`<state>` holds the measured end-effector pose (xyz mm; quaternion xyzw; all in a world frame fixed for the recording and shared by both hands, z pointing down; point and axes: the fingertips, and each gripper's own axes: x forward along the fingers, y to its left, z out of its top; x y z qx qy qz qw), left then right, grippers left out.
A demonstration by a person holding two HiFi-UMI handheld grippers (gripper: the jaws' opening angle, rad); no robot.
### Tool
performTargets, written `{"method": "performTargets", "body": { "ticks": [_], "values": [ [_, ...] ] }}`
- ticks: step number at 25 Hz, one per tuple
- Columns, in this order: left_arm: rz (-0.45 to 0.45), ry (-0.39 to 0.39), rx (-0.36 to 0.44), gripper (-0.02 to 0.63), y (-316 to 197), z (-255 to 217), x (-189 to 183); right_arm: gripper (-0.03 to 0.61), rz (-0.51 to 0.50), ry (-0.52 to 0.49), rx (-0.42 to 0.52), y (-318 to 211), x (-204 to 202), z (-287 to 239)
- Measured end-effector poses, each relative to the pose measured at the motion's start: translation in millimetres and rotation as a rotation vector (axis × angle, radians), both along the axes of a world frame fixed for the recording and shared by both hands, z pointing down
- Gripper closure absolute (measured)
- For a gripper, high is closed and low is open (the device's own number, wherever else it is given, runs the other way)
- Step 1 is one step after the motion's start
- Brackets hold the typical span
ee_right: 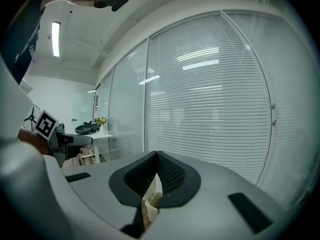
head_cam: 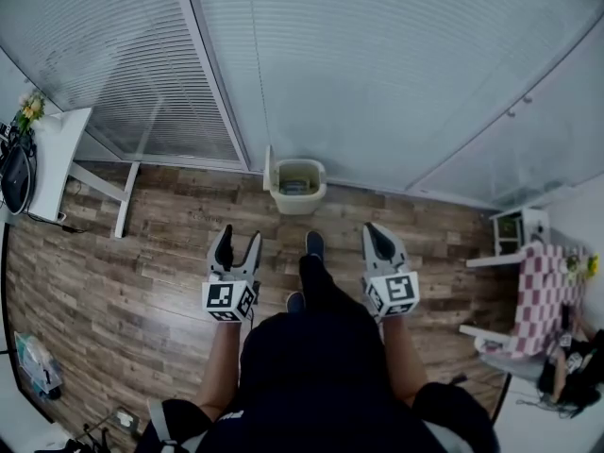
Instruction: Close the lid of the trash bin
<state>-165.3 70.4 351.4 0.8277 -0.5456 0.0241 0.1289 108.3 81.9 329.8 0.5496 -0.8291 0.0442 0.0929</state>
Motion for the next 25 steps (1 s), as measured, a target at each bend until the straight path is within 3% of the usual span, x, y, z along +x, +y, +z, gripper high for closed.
{"method": "performTargets", "body": {
  "ticks": [7, 14, 25],
  "values": [
    [-0.003, -0.010, -0.025, 0.348, -33.3, 8.9, 1.7, 0.575, -0.023, -0.018, -0.023, -33.6, -7.9, -4.1],
    [-0.012, 0.003, -0.120, 0.348, -65.4, 46.5, 4.7, 0.575, -0.042, -0.006, -0.043, -55.0, -6.1, 1.4],
    [0.003, -0.037, -0.234, 0.348, -133.3, 108.7, 27.2, 0.575, -0.086, -0.045, -0.147, -128.2, -12.8, 55.6]
  ]
}}
